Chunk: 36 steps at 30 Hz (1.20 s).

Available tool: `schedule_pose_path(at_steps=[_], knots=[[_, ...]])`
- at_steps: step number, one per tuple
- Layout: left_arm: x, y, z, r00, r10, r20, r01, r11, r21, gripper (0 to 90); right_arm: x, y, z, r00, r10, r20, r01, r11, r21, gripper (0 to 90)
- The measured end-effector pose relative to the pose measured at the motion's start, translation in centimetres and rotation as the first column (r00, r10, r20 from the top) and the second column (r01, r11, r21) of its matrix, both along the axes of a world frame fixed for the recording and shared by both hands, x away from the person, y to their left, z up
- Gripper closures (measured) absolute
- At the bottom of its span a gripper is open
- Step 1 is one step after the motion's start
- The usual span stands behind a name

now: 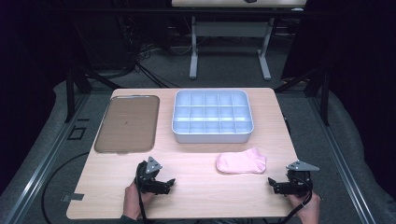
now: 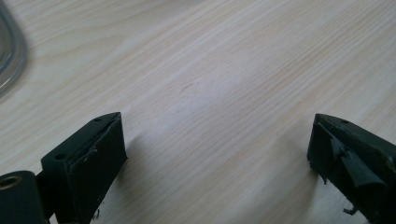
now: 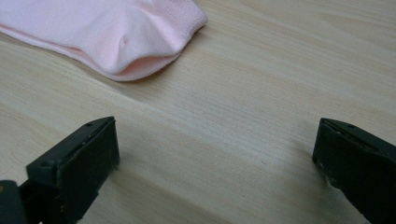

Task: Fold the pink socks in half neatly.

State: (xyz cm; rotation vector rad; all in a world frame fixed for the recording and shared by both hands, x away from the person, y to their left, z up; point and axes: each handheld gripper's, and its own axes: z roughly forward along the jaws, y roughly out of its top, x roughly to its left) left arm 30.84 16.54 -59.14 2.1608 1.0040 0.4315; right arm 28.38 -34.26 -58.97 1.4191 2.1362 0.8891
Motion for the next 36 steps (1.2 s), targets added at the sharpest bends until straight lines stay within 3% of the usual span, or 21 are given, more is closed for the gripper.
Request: schedule_pose_path(at_steps=[3,8,31,36], knots=[[-0.2,0.9,0.0,0.9998,0.02,-0.004,-0.02,0.9998,0.0,2.6,0.0,0.0,0.0,1.0,0.0,0.0,0.0,1.0,0.0,0.0],[-0.3,2.6,-0.1,0.9956,0.094,-0.002,-0.094,0.9956,-0.002,2.5,0.0,0.0,0.0,1.0,-0.004,-0.001,0.004,1.0,-0.003,0.0],[-0.1,2.5,-0.1,0.9944,0.106,-0.002,-0.106,0.9944,0.002,1.4,0.4,0.3,0.5,0.998,-0.049,-0.04,0.049,0.9987,-0.014,0.0],[-0.1,2.5,-0.1,0.9944,0.106,-0.002,-0.106,0.9944,0.002,1.4,0.2,0.8,1.8,0.9986,-0.042,-0.032,0.042,0.9991,0.0,0.0]])
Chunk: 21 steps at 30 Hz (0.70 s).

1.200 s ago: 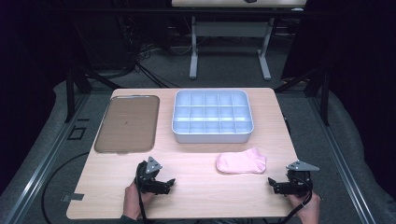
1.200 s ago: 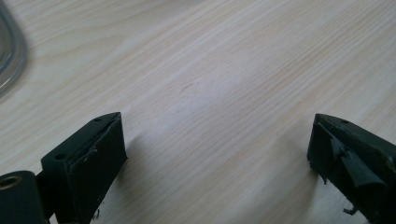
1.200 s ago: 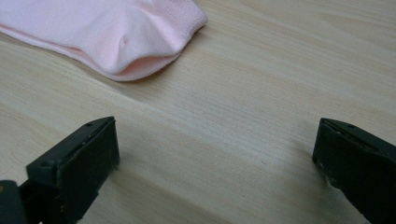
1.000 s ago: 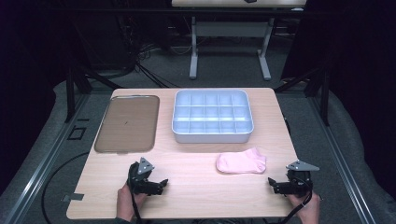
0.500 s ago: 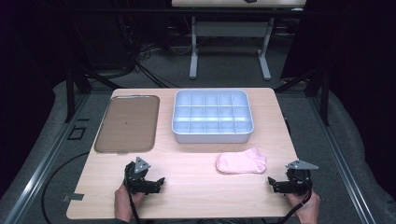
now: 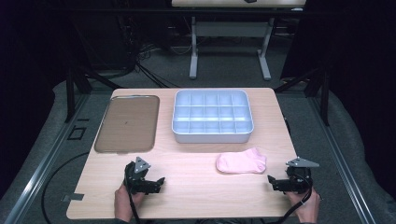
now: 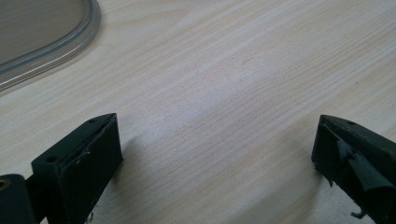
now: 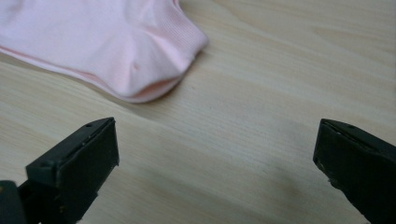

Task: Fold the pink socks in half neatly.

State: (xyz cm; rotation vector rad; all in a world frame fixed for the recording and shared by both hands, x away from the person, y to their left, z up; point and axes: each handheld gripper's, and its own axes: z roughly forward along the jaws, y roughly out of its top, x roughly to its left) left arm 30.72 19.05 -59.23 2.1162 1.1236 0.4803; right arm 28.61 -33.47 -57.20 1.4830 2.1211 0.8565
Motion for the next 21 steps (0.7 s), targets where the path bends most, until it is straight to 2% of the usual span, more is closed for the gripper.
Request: schedule_pose_path(at_steps=[1,5,8,14,17,21], knots=[[0.0,0.0,0.0,1.0,0.0,0.0,0.0,1.0,0.0,1.4,0.0,0.5,0.8,0.9999,0.01,0.005,-0.01,0.9999,0.008,0.0],[0.0,0.0,0.0,1.0,0.0,0.0,0.0,1.0,0.0,1.4,0.1,1.4,1.8,0.9992,0.04,0.006,-0.04,0.9991,0.013,0.0],[0.0,0.0,0.0,1.0,0.0,0.0,0.0,1.0,0.0,1.4,0.9,2.7,3.0,0.9966,0.082,-0.006,-0.082,0.9966,0.013,0.8],[0.0,0.0,0.0,1.0,0.0,0.0,0.0,1.0,0.0,1.3,2.3,4.3,3.7,0.992,0.122,-0.033,-0.12,0.9919,0.042,0.4],[0.0,0.0,0.0,1.0,0.0,0.0,0.0,1.0,0.0,1.4,3.7,5.8,3.7,0.9864,0.152,-0.062,-0.151,0.9883,0.023,0.0],[0.0,0.0,0.0,1.0,-0.001,0.0,0.001,1.0,0.002,1.4,4.9,7.1,3.5,0.9797,0.181,-0.087,-0.179,0.9835,0.025,0.0]])
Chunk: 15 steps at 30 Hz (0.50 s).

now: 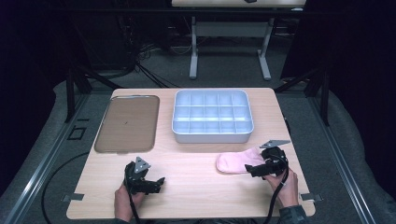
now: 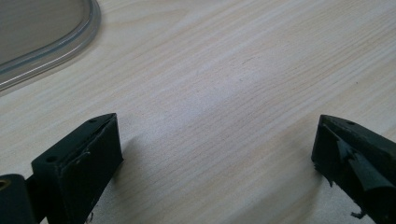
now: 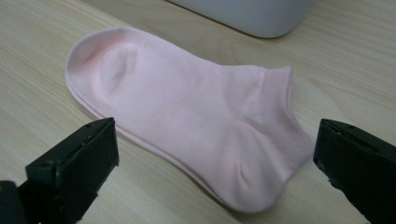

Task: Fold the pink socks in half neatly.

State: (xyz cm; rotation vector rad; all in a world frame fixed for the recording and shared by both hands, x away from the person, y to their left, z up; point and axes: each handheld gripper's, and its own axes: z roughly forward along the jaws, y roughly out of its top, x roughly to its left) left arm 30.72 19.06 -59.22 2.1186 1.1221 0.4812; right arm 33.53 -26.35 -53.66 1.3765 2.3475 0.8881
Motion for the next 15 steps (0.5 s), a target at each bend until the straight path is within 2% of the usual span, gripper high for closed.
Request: schedule_pose_path(at_steps=[4,9,10,12,15], knots=[[0.0,0.0,0.0,1.0,0.001,0.0,-0.001,1.0,0.0,1.4,0.9,1.0,-0.1,0.9998,0.013,-0.011,-0.013,0.9999,-0.002,0.0],[0.0,0.0,0.0,1.0,0.0,0.001,0.0,1.0,0.001,1.4,2.1,2.1,-1.2,0.9962,0.032,-0.082,-0.034,0.9991,-0.024,1.0],[0.0,0.0,0.0,1.0,0.0,0.001,0.0,1.0,0.0,1.4,2.3,2.3,-1.4,0.9958,0.031,-0.086,-0.031,0.9995,-0.005,1.6],[0.0,0.0,0.0,1.0,0.001,0.0,-0.001,1.0,0.0,1.4,2.7,2.5,-1.7,0.9953,0.027,-0.092,-0.029,0.9993,-0.024,2.6],[0.0,0.0,0.0,1.0,0.001,0.001,-0.001,1.0,0.0,1.4,3.1,2.9,-2.1,0.9959,0.02,-0.088,-0.021,0.9997,-0.012,6.4]])
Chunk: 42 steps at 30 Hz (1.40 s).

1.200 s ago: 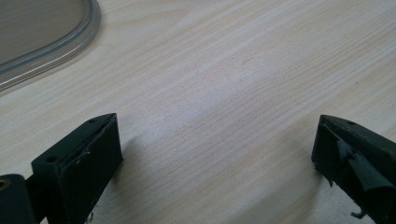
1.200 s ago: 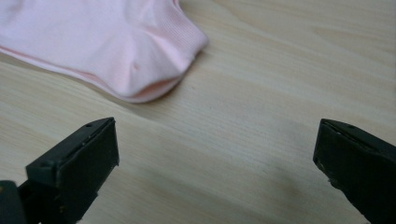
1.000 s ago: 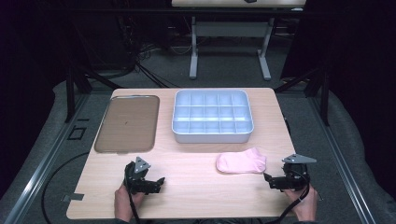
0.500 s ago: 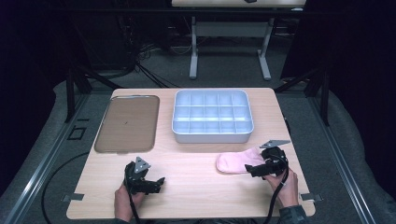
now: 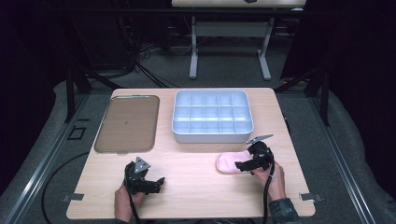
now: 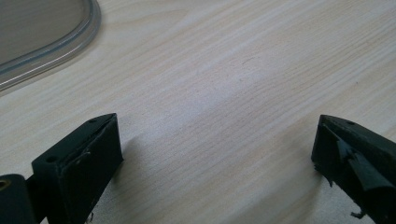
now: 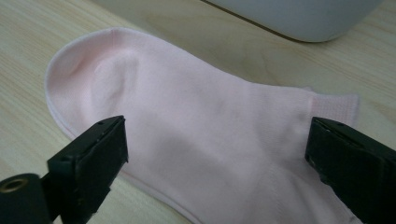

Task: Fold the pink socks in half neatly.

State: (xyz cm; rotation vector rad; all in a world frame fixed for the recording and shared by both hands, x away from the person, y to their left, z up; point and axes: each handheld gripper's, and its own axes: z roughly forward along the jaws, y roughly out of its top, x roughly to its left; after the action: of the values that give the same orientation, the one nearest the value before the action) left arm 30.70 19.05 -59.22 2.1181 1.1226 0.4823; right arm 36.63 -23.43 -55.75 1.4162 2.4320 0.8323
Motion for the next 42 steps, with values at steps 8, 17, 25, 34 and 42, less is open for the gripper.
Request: schedule_pose_path(at_steps=[8,17,25,34,42], knots=[[0.0,0.0,0.0,1.0,-0.002,0.0,0.002,1.0,0.003,1.4,0.4,0.8,-0.5,0.9994,-0.03,-0.02,0.028,0.997,-0.072,15.0],[0.0,0.0,0.0,1.0,0.0,0.0,0.0,1.0,0.001,1.4,0.0,1.3,-0.9,0.9982,-0.054,0.027,0.057,0.9924,-0.109,17.9],[0.0,0.0,0.0,1.0,0.001,-0.001,-0.001,1.0,0.0,1.4,-0.1,1.3,-0.8,0.9984,-0.05,0.025,0.053,0.9925,-0.111,22.5],[0.0,0.0,0.0,1.0,0.001,-0.001,-0.001,1.0,0.0,1.4,-0.7,1.2,-0.6,0.9979,-0.045,0.046,0.049,0.9944,-0.094,44.8],[0.0,0.0,0.0,1.0,0.001,-0.001,-0.001,1.0,0.0,1.5,-1.4,1.0,-0.6,0.9962,-0.049,0.072,0.055,0.9951,-0.082,66.8]])
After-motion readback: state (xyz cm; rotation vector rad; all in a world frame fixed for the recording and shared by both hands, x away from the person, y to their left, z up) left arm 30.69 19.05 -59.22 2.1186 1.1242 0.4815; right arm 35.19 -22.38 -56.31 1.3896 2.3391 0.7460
